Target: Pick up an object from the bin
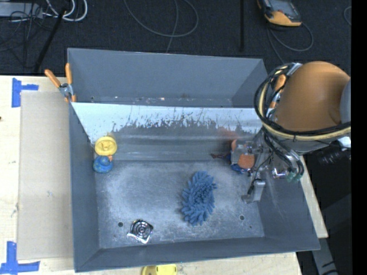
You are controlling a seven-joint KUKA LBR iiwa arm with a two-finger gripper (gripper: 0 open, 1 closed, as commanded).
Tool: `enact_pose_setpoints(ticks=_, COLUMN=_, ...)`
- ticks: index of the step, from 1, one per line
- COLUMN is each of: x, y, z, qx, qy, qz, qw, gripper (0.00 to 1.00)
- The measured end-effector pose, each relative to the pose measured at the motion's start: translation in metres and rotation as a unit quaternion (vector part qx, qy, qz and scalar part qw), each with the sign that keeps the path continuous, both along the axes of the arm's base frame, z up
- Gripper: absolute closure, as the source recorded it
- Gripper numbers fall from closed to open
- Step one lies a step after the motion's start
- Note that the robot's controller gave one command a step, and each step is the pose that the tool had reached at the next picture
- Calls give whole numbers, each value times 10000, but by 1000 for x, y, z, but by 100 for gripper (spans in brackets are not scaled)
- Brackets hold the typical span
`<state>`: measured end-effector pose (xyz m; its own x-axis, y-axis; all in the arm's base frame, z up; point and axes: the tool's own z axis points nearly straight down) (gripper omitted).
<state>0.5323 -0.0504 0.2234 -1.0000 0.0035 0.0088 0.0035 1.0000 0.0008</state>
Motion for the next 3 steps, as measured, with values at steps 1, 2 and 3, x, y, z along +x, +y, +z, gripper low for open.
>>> enact_pose_setpoints(ticks=1, x=1, y=0, z=5, qx=-4, qy=-41, qz=10, qw=10000, gripper=0)
enact_pose_setpoints(ticks=2, x=14, y=21, z=-49, qx=-1, qy=-53, qz=680, qw=9977, gripper=0)
enact_pose_setpoints(ticks=3, x=28, y=70, z=-64, qx=6, qy=-49, qz=1341, qw=9909, gripper=0)
